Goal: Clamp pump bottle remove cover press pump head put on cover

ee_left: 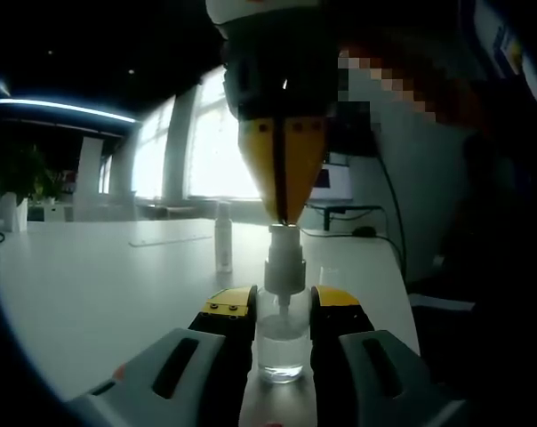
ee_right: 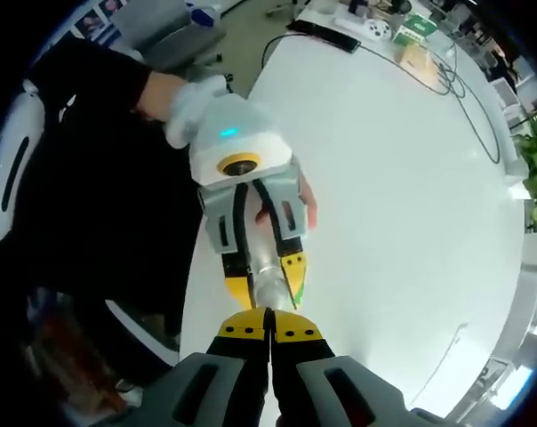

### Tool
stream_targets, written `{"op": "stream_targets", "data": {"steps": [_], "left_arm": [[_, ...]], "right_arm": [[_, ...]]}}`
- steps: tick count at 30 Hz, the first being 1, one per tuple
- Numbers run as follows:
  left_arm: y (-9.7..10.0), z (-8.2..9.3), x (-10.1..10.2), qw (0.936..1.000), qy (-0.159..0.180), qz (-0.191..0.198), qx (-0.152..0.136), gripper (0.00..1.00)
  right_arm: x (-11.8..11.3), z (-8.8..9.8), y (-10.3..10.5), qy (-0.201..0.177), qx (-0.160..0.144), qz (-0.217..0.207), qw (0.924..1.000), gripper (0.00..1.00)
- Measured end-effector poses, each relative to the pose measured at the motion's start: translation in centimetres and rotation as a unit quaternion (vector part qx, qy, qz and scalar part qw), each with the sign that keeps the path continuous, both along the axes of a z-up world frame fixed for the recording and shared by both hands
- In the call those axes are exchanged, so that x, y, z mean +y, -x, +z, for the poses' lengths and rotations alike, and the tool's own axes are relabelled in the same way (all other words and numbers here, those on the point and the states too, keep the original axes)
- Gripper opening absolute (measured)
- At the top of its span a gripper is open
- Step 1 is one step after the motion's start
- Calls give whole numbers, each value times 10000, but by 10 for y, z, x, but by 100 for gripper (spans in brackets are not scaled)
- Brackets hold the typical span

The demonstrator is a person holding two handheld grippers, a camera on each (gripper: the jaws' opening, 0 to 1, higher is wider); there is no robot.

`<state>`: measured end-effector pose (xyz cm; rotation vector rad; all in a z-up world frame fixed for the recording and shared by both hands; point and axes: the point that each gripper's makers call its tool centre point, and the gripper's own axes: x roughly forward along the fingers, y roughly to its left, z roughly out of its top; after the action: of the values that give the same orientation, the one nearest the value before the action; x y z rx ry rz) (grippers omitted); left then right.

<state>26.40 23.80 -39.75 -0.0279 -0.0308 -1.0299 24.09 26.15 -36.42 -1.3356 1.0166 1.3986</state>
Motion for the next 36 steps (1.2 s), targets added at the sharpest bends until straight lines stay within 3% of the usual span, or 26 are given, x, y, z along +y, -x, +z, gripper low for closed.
{"op": "stream_targets", "data": {"steps": [3,15,25,36], "left_arm": [[0,0,0,10000,1,1,1,15],[1,0,-1,10000,3,1,4,15],[1,0,-1,10000,2,-2,-7,15],[1,0,-1,10000,4,-6,-2,15]], "right_arm": [[0,-2,-1,39,9,-204,9998,0],[-1,2,1,136,-202,115,9996,0],[-1,2,-1,81,12,-4,10000,0],[-1,2,0,60,52,-8,10000,0]]}}
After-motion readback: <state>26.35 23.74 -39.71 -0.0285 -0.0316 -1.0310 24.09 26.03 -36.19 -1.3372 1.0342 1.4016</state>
